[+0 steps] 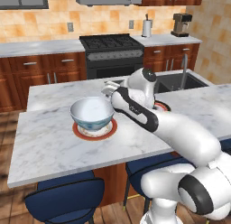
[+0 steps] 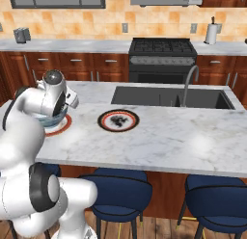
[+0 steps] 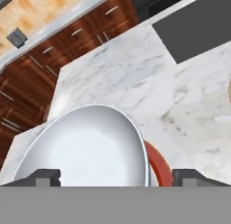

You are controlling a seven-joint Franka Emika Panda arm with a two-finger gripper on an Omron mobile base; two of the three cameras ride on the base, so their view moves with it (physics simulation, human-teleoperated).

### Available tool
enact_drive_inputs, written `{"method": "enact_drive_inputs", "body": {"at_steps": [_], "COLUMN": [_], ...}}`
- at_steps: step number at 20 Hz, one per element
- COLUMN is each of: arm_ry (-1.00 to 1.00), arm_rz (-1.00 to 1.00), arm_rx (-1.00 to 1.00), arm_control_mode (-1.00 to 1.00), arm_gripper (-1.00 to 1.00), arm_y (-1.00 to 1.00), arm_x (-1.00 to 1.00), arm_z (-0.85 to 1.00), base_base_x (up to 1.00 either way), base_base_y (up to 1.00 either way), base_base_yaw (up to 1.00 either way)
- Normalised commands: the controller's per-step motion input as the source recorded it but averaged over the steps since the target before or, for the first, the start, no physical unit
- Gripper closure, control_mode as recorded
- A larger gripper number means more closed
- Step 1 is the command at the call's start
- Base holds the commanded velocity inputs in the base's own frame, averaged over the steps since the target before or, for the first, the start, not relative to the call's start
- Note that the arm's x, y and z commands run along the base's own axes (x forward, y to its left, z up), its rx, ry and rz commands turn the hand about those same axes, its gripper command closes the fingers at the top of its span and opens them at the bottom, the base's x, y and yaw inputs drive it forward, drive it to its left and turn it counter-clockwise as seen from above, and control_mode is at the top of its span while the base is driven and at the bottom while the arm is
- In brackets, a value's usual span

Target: Move the bowls from the cabinet to the plates on the dining table.

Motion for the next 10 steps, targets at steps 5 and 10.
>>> {"method": "enact_drive_inputs", "body": {"at_steps": [5,10], "arm_ry": [0.01,-0.08], "arm_rz": [0.0,0.02], "arm_rx": [0.0,0.0], "arm_control_mode": [-1.0,-1.0], "arm_gripper": [-1.0,-1.0], "arm_y": [-0.35,-0.36], "arm_x": [-0.87,-1.0], "arm_z": [0.21,0.07], "base_base_x": [0.0,0.0], "base_base_y": [0.0,0.0], "base_base_yaw": [0.0,0.0]}}
